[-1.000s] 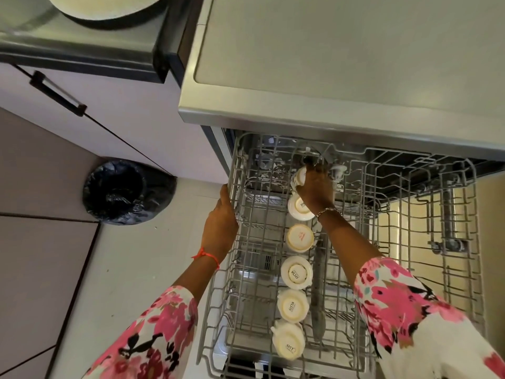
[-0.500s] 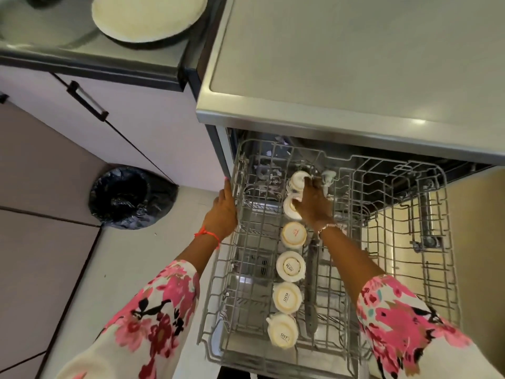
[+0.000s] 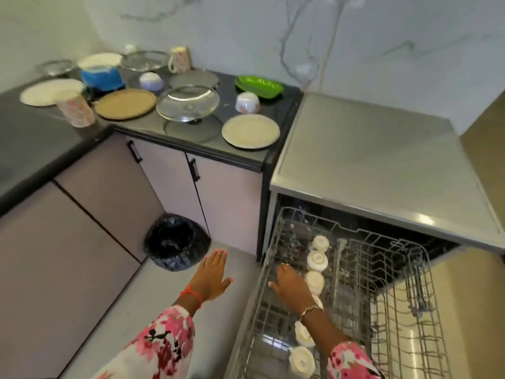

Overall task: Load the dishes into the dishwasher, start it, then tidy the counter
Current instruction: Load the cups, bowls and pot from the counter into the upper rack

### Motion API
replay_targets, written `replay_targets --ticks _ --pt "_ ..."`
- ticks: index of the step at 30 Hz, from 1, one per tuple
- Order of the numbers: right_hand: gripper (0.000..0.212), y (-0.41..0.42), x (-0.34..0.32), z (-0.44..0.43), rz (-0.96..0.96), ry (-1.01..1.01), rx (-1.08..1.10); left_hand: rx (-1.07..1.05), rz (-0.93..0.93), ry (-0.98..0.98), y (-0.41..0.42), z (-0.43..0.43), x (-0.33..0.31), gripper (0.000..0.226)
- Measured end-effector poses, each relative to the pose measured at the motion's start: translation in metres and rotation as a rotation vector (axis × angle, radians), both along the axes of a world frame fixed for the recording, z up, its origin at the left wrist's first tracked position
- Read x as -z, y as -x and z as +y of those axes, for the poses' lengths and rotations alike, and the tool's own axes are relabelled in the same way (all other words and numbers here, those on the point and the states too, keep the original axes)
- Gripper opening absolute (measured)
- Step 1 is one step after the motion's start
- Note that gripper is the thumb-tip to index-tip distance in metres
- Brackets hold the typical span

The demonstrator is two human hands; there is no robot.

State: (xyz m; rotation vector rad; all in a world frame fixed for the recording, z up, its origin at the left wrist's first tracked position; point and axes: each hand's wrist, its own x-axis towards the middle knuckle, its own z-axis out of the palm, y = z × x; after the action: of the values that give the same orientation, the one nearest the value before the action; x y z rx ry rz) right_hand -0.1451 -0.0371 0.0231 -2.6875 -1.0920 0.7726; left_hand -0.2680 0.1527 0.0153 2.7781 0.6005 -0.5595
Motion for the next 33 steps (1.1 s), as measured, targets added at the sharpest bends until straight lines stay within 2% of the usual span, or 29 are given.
replay_targets --ticks 9,10,12,13,15,16,17,19,22,27,30,33 --pt "0.055 0.064 -0.038 0.136 -0.079 -0.136 0.103 0.073 -0.099 -0.001 0.065 0.123 -0.036 0.072" --pt "0.062 0.071 -0.039 0.154 -0.085 -0.176 0.116 0.07 -0.127 -0.002 0.072 0.142 -0.041 0.071" --pt "0.091 0.082 -0.043 0.191 -0.123 -0.241 0.096 0.054 -0.183 0.001 0.083 0.18 -0.054 0.072" --pt "0.093 0.085 -0.046 0.205 -0.113 -0.25 0.096 0.047 -0.195 -0.006 0.085 0.196 -0.06 0.073" --pt "0.075 0.093 -0.064 0.239 -0.115 -0.228 0.083 0.022 -0.254 -0.012 0.086 0.233 -0.067 0.081" --pt "0.076 0.092 -0.069 0.256 -0.112 -0.243 0.07 -0.005 -0.282 -0.007 0.083 0.251 -0.069 0.084" --pt "0.076 0.088 -0.073 0.273 -0.109 -0.271 0.057 -0.029 -0.309 0.001 0.079 0.267 -0.071 0.079" --pt "0.065 0.078 -0.079 0.301 -0.121 -0.29 0.033 -0.056 -0.339 0.001 0.069 0.293 -0.073 0.067" --pt "0.06 0.056 -0.088 0.346 -0.115 -0.382 0.02 -0.083 -0.379 0.005 0.051 0.332 -0.07 0.064" --pt "0.054 -0.004 -0.116 0.426 -0.185 -0.563 -0.025 -0.143 -0.45 -0.018 0.004 0.4 -0.073 0.064" --pt "0.041 -0.044 -0.144 0.479 -0.225 -0.693 -0.098 -0.171 -0.483 -0.028 -0.029 0.444 -0.085 0.063" --pt "0.037 -0.088 -0.168 0.534 -0.239 -0.724 -0.147 -0.219 -0.549 -0.041 -0.065 0.488 -0.105 0.062"
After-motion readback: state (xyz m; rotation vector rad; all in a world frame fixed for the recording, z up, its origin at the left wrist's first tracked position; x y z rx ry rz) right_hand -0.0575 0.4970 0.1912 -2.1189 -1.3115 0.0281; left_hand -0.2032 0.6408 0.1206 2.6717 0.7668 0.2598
